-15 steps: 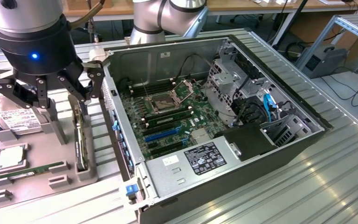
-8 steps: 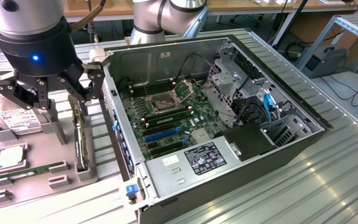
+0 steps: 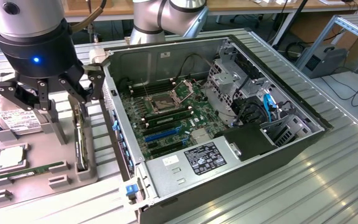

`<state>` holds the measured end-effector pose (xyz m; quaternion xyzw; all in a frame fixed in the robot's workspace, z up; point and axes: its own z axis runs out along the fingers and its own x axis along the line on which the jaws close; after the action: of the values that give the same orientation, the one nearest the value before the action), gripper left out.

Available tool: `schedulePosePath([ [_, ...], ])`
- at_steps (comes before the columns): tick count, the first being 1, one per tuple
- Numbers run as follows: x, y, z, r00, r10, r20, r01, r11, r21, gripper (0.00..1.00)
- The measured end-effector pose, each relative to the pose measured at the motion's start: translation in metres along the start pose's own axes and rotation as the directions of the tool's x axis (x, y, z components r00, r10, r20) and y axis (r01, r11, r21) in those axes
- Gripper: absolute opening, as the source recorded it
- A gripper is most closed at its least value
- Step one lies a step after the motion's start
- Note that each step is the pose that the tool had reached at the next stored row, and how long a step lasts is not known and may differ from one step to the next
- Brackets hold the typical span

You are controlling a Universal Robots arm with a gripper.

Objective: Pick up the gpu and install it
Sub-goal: 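Pick up the gpu and move the gpu toward the slot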

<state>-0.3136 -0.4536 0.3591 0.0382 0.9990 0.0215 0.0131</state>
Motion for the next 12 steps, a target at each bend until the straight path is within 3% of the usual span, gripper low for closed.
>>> schedulePosePath([
  [11,0.0001,-0.0002,0.0044,1.0,0.0,0.0,0.0,1.0,0.0,0.54],
  [12,0.0002,-0.0004,0.0082,1.0,0.0,0.0,0.0,1.0,0.0,0.54],
])
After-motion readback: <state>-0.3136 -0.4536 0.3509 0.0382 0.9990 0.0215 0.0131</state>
